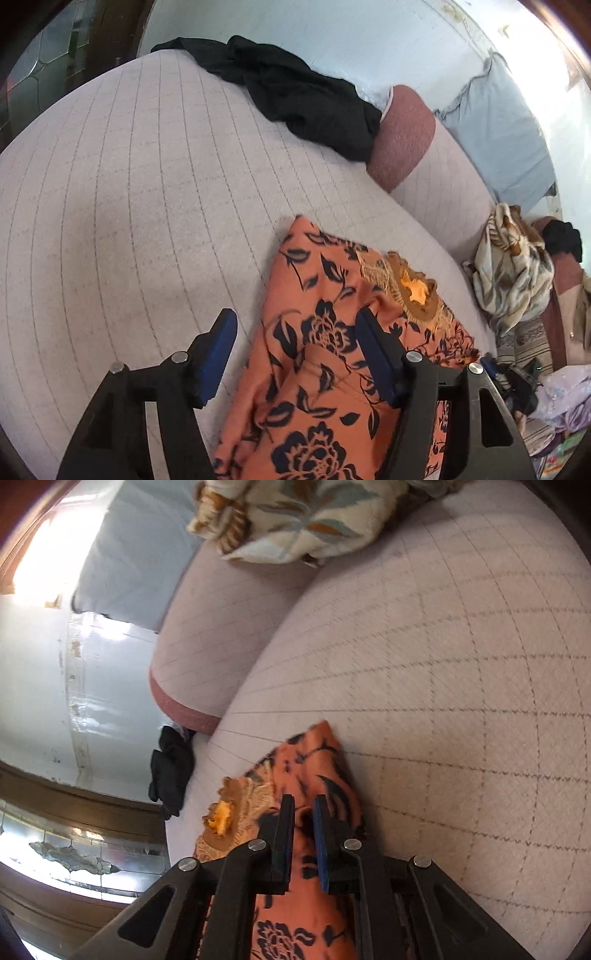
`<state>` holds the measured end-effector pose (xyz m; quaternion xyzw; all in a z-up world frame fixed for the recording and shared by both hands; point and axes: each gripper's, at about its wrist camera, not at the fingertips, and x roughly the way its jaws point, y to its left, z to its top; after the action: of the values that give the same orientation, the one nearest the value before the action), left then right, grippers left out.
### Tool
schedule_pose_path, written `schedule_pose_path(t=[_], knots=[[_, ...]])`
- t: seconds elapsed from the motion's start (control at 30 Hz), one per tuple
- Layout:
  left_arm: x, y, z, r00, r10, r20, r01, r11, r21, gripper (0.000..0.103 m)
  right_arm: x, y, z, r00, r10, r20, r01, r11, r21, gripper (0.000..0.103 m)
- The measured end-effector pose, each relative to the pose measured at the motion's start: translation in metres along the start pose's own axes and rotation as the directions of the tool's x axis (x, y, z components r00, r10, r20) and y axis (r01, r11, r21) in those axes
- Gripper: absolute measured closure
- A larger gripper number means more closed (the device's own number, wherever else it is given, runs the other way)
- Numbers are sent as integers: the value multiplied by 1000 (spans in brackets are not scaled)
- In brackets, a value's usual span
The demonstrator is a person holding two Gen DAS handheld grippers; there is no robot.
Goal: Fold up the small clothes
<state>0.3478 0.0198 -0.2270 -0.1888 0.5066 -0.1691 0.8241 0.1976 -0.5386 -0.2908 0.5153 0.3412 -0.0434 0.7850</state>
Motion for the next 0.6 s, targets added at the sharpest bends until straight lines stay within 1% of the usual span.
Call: schedule_pose_path(t=[0.03, 0.07, 0.1, 0.13, 0.17, 0.2, 0.23, 0.27, 0.3, 0.33, 0.37, 0.4, 0.5, 0.53, 0.57, 0.6], knots=[[2, -7, -1, 1000, 4, -16, -4, 999, 35, 36, -2, 6, -2, 1000, -2, 6, 2, 1000, -27, 85], [4, -15, -2, 1000, 8, -14, -7, 997, 78, 36, -3, 14, -5, 1000, -13, 12, 14, 998, -69, 70], [4, -22, -5, 1000, 17, 4, -18, 993, 117, 36, -3, 20, -7, 999, -32, 19, 34, 994, -104, 40], [6, -29, -9, 999, 29, 19, -31, 987, 159, 36, -3, 25, -11, 998, -48, 34, 52, 989, -139, 27], [10, -33, -11, 999, 31, 14, -33, 982, 186, 36, -5, 30, -13, 996, -54, 71, 65, 983, -172, 23], [15, -36, -13, 999, 32, 5, -32, 976, 214, 36, -6, 34, -15, 993, -62, 103, 82, 977, -199, 23], [21, -36, -15, 999, 40, -4, -38, 970, 239, 38, -6, 37, -14, 991, -71, 116, 95, 971, -218, 23], [24, -35, -17, 999, 44, -8, -41, 968, 247, 45, -4, 40, -13, 990, -77, 121, 104, 965, -240, 25], [29, -32, -19, 999, 43, -30, -33, 965, 260, 69, -2, 43, -12, 990, -73, 122, 103, 960, -259, 28], [33, -31, -20, 998, 46, -45, -32, 963, 269, 82, 2, 46, -11, 990, -75, 122, 107, 955, -278, 33], [33, -29, -21, 998, 54, -41, -41, 960, 278, 82, 7, 50, -11, 990, -83, 116, 114, 946, -303, 41], [32, -28, -21, 998, 47, -34, -35, 957, 289, 82, 13, 53, -11, 990, -94, 103, 123, 937, -327, 46], [29, -24, -19, 999, -21, -43, 32, 960, 278, 82, 29, 58, -12, 991, -113, 75, 133, 916, -379, 47], [28, -21, -18, 998, -44, -49, 55, 961, 271, 81, 37, 59, -12, 990, -130, 52, 140, 908, -395, 47], [28, -20, -18, 997, -49, -51, 61, 961, 269, 79, 47, 58, -14, 988, -154, 14, 146, 900, -412, 47], [28, -18, -18, 997, -49, -55, 62, 962, 266, 73, 53, 56, -16, 985, -175, -14, 153, 894, -422, 47]])
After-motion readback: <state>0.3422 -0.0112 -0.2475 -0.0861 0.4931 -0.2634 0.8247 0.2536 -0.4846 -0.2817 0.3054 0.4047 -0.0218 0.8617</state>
